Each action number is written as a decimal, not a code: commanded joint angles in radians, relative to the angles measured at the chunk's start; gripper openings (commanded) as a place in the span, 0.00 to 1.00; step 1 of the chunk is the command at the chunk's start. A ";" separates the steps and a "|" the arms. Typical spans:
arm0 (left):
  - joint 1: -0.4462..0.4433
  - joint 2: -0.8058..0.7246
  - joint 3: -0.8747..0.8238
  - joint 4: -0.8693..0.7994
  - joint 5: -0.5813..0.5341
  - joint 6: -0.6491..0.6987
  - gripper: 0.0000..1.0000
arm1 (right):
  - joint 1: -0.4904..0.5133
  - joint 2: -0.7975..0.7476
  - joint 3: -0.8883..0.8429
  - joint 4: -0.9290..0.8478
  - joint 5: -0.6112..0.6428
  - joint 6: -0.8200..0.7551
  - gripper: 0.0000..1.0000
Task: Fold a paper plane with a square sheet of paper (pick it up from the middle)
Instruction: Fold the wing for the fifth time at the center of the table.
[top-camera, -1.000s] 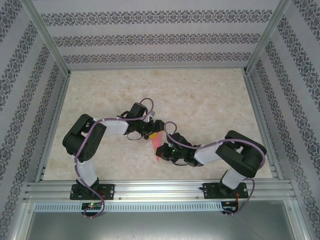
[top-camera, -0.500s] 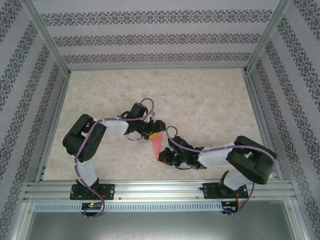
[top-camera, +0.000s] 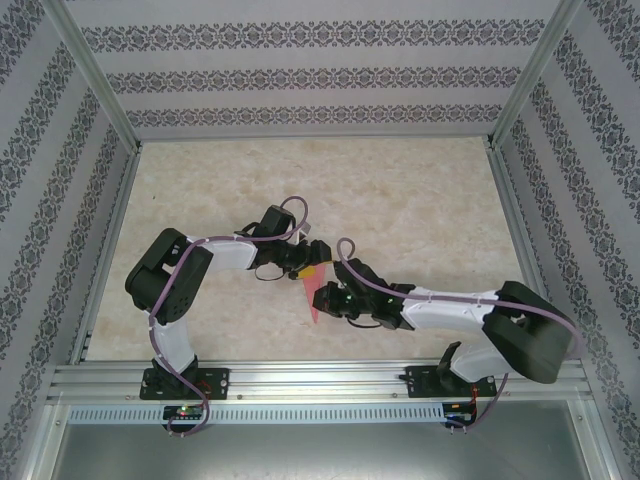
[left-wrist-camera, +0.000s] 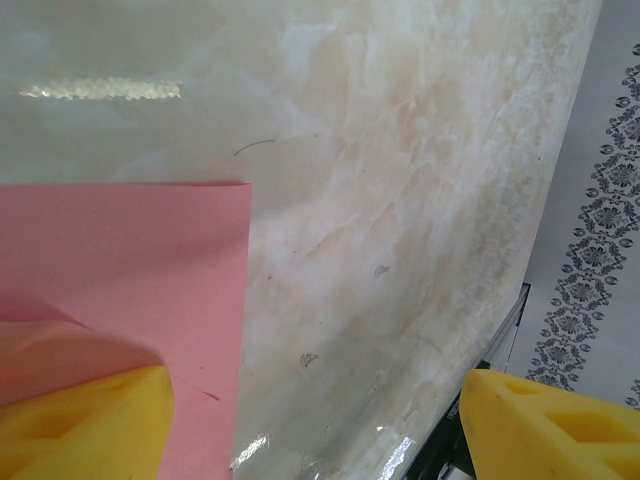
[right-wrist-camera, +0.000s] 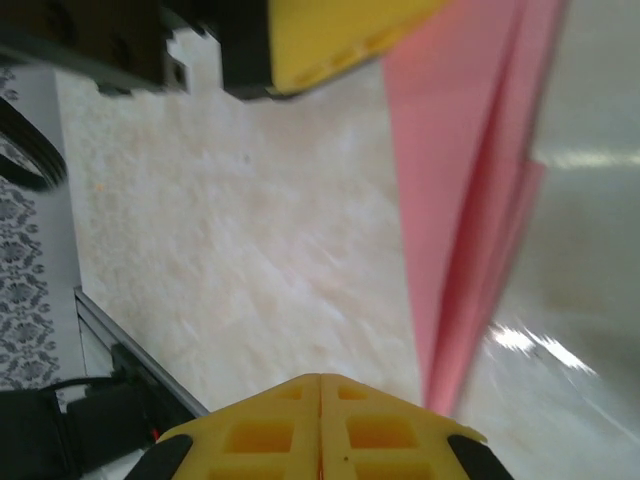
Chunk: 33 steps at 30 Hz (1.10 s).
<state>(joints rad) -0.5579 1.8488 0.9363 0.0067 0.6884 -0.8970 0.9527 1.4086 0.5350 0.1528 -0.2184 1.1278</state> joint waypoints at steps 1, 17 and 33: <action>-0.002 0.054 -0.013 -0.074 -0.074 0.038 0.77 | -0.008 0.085 0.030 0.098 0.015 0.026 0.08; -0.002 0.057 -0.014 -0.068 -0.072 0.033 0.77 | 0.082 0.225 -0.102 0.180 -0.058 0.115 0.05; -0.002 0.051 -0.021 -0.063 -0.073 0.029 0.77 | 0.121 0.076 -0.099 0.016 0.021 0.072 0.04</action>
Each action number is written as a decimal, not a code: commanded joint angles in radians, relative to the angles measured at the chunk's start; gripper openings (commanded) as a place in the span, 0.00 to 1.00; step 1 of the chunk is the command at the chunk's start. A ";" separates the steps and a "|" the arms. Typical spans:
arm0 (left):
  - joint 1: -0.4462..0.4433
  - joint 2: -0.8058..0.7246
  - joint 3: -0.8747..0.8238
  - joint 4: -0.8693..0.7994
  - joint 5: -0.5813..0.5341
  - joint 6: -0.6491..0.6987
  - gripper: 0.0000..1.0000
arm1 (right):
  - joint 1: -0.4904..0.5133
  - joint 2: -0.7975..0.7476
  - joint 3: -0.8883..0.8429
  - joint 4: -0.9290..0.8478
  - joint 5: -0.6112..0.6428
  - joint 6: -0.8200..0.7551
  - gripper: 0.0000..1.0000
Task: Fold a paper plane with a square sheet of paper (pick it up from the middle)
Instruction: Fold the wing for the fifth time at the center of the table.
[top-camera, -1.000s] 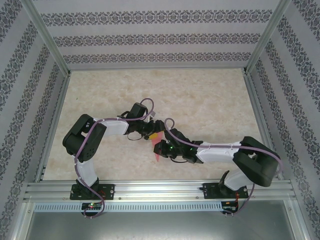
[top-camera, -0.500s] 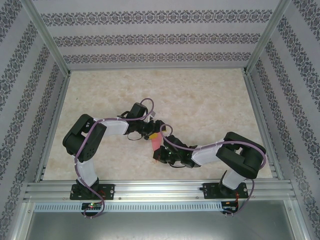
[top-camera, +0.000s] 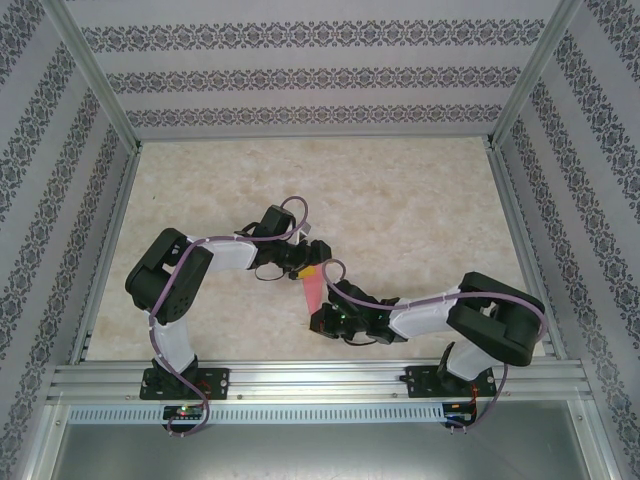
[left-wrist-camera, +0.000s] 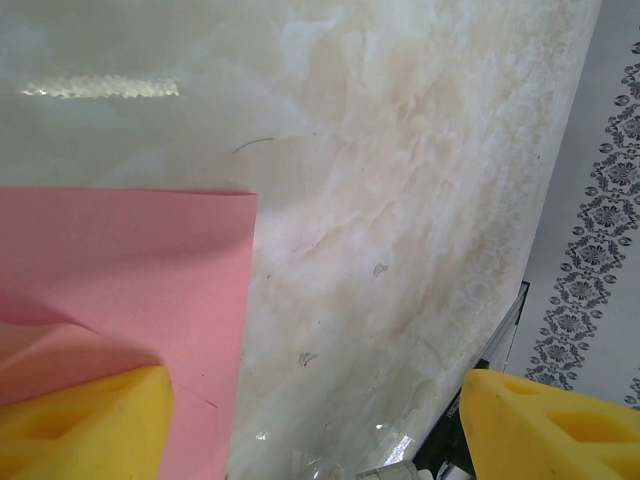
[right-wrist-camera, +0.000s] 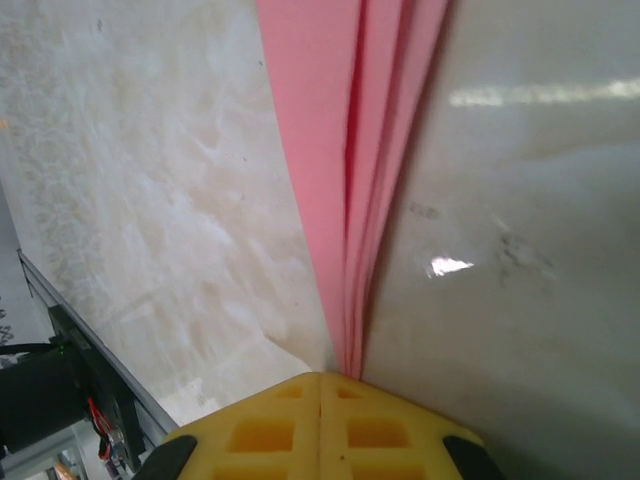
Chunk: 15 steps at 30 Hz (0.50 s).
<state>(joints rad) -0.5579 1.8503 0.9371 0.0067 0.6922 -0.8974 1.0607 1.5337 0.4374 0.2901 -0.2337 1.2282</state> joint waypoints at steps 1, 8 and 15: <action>-0.002 0.047 -0.023 -0.064 -0.077 0.031 0.77 | 0.013 -0.085 0.016 -0.137 0.068 -0.038 0.05; -0.003 0.046 -0.026 -0.056 -0.074 0.026 0.77 | -0.044 -0.207 0.030 -0.079 0.218 -0.066 0.10; -0.003 0.050 -0.021 -0.053 -0.074 0.019 0.77 | -0.054 -0.002 0.158 0.065 0.199 -0.059 0.10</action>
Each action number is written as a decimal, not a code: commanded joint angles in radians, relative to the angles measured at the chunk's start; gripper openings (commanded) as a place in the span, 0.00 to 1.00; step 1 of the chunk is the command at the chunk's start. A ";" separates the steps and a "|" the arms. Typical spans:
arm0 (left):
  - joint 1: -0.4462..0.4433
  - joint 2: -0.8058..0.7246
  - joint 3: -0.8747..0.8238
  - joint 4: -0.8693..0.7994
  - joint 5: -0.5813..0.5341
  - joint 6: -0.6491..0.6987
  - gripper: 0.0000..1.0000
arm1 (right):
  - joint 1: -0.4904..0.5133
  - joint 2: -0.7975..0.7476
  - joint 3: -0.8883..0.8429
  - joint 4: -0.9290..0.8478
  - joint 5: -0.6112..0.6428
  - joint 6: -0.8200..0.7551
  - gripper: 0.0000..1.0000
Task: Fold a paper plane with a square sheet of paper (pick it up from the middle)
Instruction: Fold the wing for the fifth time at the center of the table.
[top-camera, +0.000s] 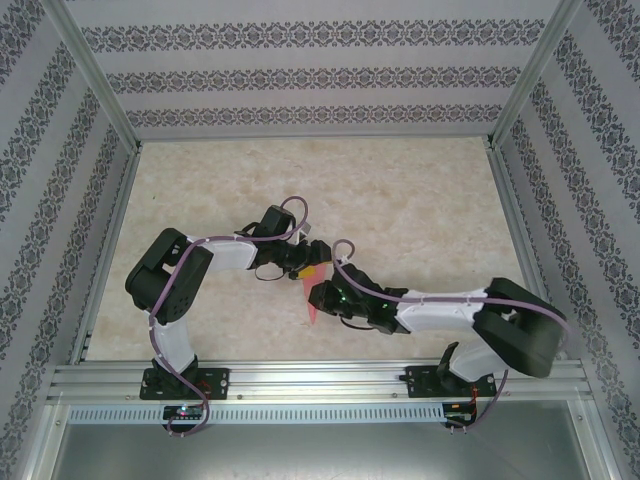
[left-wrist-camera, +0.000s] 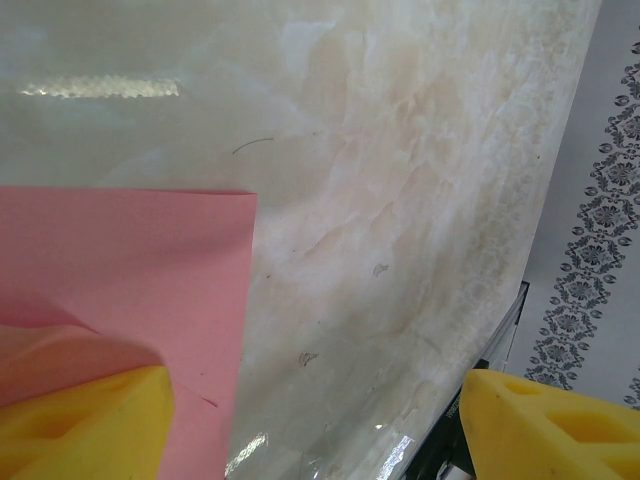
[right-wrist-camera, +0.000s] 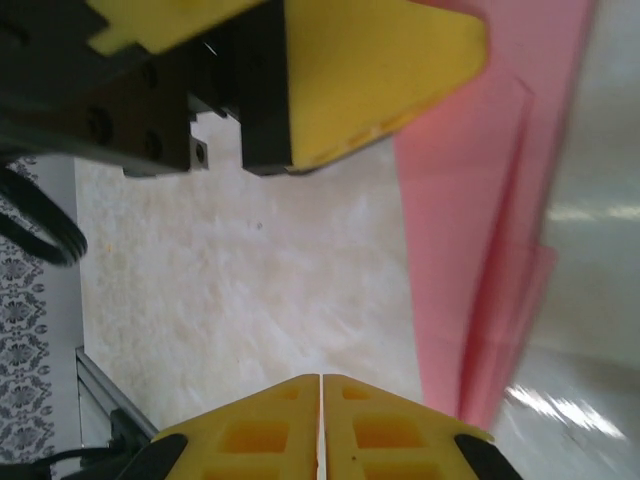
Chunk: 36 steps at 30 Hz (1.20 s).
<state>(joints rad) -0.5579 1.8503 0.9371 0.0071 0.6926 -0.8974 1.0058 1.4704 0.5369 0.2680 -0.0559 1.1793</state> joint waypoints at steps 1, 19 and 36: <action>-0.003 0.050 -0.021 -0.054 -0.074 0.018 0.77 | 0.001 0.085 0.066 0.087 0.026 -0.002 0.10; 0.020 0.039 0.012 -0.058 -0.093 0.028 0.77 | 0.030 0.232 -0.163 0.129 -0.098 0.096 0.00; 0.029 0.025 0.015 -0.069 -0.103 0.017 0.77 | 0.031 0.123 -0.009 -0.223 -0.036 -0.039 0.00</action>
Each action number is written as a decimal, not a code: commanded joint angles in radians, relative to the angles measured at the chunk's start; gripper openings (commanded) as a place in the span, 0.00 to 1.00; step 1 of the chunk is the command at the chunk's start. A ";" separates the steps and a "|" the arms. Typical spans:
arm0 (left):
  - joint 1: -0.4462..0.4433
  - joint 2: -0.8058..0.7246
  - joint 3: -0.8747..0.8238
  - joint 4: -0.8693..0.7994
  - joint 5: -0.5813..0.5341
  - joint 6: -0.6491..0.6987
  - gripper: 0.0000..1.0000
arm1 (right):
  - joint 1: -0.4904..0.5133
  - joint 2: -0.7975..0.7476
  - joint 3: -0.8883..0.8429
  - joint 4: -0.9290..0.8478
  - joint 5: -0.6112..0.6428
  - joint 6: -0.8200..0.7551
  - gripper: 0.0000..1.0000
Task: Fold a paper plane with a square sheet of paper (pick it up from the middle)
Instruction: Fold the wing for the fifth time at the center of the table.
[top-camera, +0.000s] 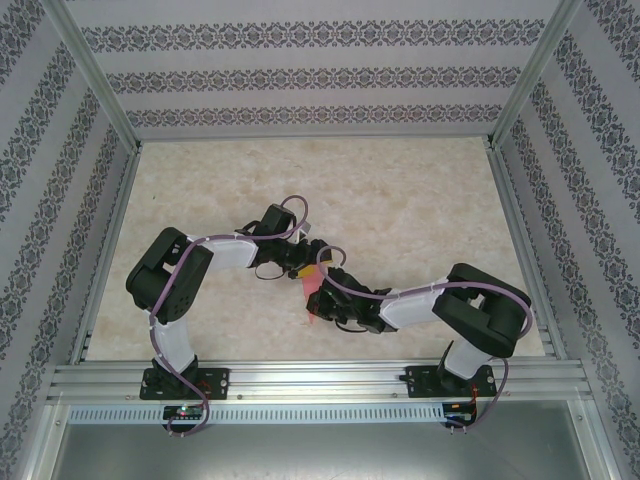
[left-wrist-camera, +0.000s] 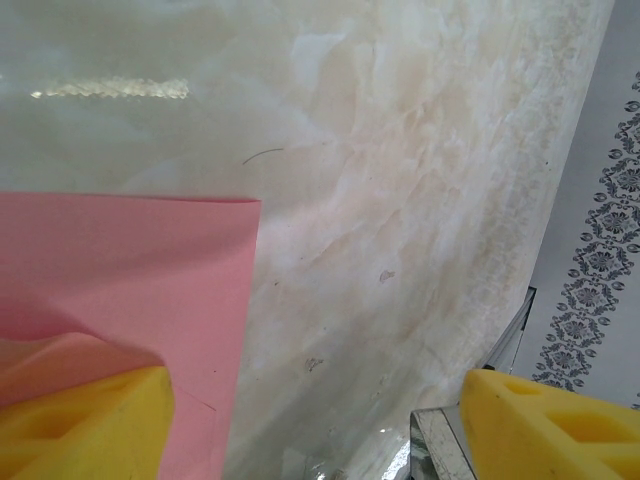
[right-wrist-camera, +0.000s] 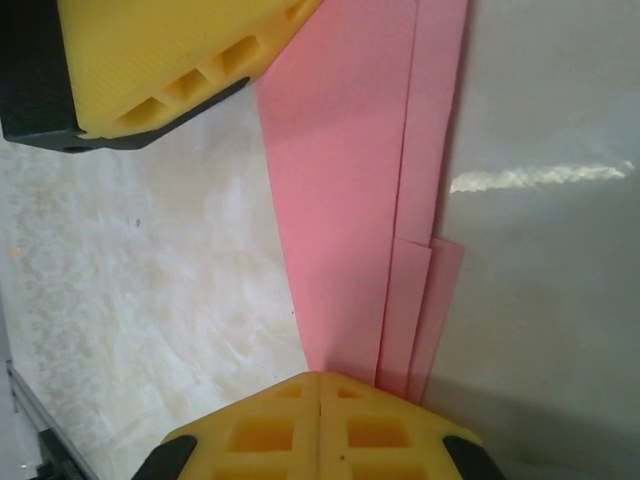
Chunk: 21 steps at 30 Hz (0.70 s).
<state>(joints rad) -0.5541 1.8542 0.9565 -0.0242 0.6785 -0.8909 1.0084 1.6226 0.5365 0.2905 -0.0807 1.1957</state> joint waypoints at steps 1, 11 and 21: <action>0.024 0.020 -0.009 -0.033 -0.090 0.007 0.77 | 0.026 -0.051 -0.007 -0.245 0.001 -0.057 0.00; 0.025 0.009 -0.041 -0.002 -0.088 -0.030 0.77 | 0.038 -0.105 0.039 -0.032 0.072 -0.032 0.02; 0.027 0.007 -0.031 -0.001 -0.085 -0.036 0.77 | 0.051 0.091 -0.076 0.159 0.047 0.127 0.00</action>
<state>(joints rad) -0.5503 1.8496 0.9451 0.0013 0.6651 -0.9249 1.0397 1.6730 0.5140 0.4404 -0.0261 1.2629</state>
